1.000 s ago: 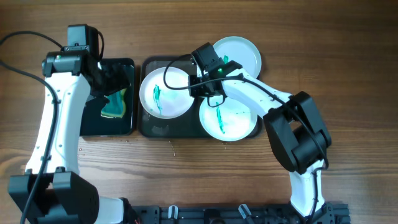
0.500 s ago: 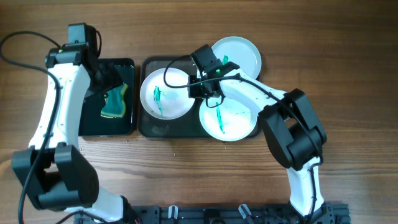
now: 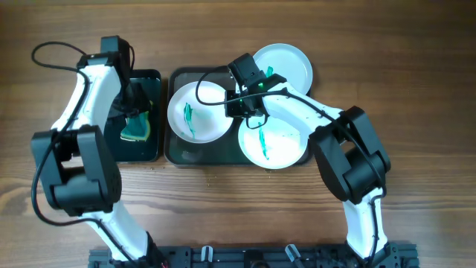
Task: Clean dirty plates on tray and stack at the side
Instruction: 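Grasp the green-yellow sponge with the left gripper and lift it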
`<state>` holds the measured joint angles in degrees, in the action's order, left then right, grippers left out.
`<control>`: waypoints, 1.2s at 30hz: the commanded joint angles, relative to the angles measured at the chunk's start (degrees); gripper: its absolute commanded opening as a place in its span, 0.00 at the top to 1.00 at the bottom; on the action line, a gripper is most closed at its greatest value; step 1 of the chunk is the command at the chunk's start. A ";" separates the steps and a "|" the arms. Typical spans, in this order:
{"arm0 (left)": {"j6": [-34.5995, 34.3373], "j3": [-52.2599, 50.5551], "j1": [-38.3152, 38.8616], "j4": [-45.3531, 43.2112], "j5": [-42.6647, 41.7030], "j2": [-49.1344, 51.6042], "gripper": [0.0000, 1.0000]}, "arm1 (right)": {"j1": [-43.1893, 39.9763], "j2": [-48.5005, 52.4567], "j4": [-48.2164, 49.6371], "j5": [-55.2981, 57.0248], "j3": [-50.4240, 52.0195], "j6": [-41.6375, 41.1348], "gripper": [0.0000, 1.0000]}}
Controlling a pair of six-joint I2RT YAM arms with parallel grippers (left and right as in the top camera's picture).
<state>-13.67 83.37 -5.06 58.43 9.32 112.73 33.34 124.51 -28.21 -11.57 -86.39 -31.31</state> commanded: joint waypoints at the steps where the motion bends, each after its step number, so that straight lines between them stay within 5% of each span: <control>1: 3.08 0.09 -0.42 -0.46 -2.64 3.48 0.34 | -0.02 1.73 -0.11 -0.02 -0.61 -0.35 0.96; 8: 3.02 0.09 -0.42 -1.95 -2.62 4.42 0.72 | -0.02 1.73 -0.04 -0.24 -0.61 -0.33 0.96; 21: 2.95 -1.07 -0.42 -4.66 -2.60 4.44 0.55 | -0.02 1.73 -0.09 -0.44 -0.61 -0.33 0.96; 23: 2.86 -2.95 -0.42 -5.84 -2.60 4.44 0.64 | -0.02 1.73 -0.09 -0.44 -0.61 -0.31 0.97; 25: 2.75 -4.76 -0.44 -6.82 -2.58 4.44 0.93 | -0.02 1.73 -0.09 -0.44 -0.61 -0.33 0.96; 36: -2.21 7.52 -0.31 6.99 -2.89 -5.62 0.96 | -0.02 1.70 -0.02 -1.36 -0.61 -0.33 0.96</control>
<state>-12.95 83.55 -5.06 61.87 7.09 114.74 33.32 124.53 -28.16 -11.88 -86.39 -31.48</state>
